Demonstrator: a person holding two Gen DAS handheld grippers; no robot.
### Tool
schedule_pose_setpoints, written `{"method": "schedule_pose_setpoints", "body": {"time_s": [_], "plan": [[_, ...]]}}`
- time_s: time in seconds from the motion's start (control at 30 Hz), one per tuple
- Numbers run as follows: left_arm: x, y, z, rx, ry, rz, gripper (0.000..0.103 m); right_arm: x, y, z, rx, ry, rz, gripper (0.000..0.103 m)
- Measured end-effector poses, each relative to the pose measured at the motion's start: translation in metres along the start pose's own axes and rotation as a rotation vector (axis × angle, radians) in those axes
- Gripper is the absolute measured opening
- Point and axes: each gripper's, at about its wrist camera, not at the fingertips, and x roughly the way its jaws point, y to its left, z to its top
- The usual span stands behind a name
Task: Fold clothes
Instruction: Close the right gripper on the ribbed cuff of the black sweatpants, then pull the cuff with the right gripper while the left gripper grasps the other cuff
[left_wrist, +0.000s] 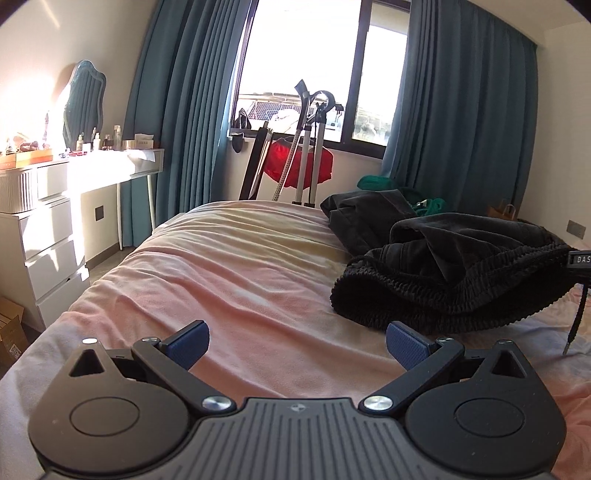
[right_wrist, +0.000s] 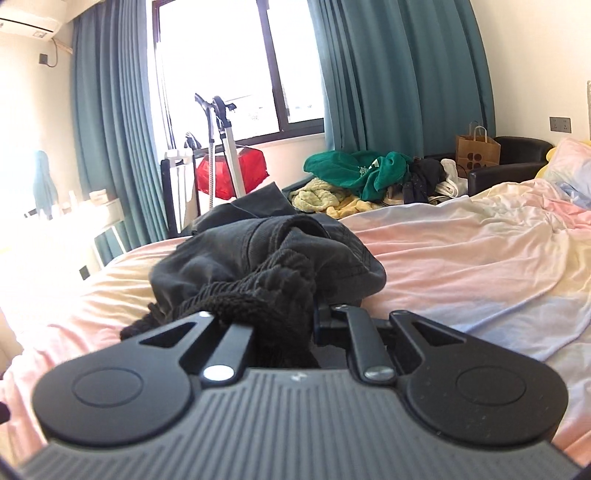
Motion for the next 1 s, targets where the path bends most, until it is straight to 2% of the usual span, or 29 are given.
{"method": "schedule_pose_setpoints", "body": {"time_s": [0.2, 0.3, 0.4, 0.5, 0.63, 0.73, 1.0], "plan": [[-0.017, -0.023, -0.007, 0.084, -0.03, -0.055, 0.102, -0.098, -0.009, 0.0, 0.111, -0.038, 0.095, 0.011], [-0.023, -0.036, -0.015, 0.14, -0.021, -0.063, 0.102, -0.128, -0.014, -0.011, 0.141, -0.046, 0.101, 0.011], [-0.028, -0.049, -0.022, 0.196, -0.011, -0.07, 0.102, -0.129, -0.019, -0.028, 0.135, 0.017, 0.06, 0.011], [-0.023, -0.063, -0.032, 0.269, 0.012, -0.059, 0.102, -0.112, -0.029, -0.043, 0.154, 0.091, 0.002, 0.012], [0.003, -0.076, -0.049, 0.367, 0.095, 0.009, 0.097, -0.09, -0.045, -0.058, 0.221, 0.179, -0.066, 0.012], [0.017, -0.079, -0.056, 0.395, 0.134, 0.021, 0.097, -0.086, -0.057, -0.063, 0.274, 0.191, -0.064, 0.012], [0.026, -0.088, -0.067, 0.472, 0.138, 0.057, 0.097, -0.079, -0.071, -0.071, 0.356, 0.211, -0.053, 0.012]]}}
